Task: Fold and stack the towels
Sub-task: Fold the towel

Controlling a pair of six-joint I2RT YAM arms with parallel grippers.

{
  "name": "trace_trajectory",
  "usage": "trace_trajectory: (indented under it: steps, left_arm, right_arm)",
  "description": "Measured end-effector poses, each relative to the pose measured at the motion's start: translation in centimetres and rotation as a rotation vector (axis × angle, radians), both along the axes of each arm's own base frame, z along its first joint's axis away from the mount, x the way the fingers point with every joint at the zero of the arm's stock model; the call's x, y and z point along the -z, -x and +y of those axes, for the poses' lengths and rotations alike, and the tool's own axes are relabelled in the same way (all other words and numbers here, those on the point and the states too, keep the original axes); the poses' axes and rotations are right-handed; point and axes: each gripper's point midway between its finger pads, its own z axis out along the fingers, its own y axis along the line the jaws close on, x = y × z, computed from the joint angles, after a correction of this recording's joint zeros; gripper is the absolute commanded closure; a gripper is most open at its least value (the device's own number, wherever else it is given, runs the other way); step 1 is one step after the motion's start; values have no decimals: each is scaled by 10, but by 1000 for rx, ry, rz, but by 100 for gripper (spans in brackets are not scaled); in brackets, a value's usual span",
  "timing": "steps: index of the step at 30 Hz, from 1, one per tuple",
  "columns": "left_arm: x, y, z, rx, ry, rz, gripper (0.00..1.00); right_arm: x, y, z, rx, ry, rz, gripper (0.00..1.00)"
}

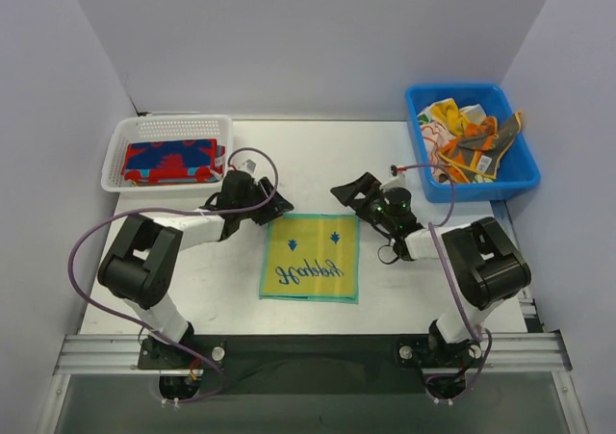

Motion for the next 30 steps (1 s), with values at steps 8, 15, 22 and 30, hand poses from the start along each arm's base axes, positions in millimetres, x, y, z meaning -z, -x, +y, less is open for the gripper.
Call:
trace_trajectory:
  steps: [8,15,22,30]
  left_arm:
    - [-2,-20,-3,5,-33,-35,58]
    - [41,-14,9,-9,-87,37,63]
    - [42,-22,24,-43,-68,-10,56]
    - [29,-28,35,-76,-37,-75,23]
  right_arm:
    - [26,28,34,-113,-22,95,23]
    - [49,33,26,-80,-70,130,23]
    - [46,25,21,-61,-122,94,23]
    - [45,23,17,-61,-124,86,22]
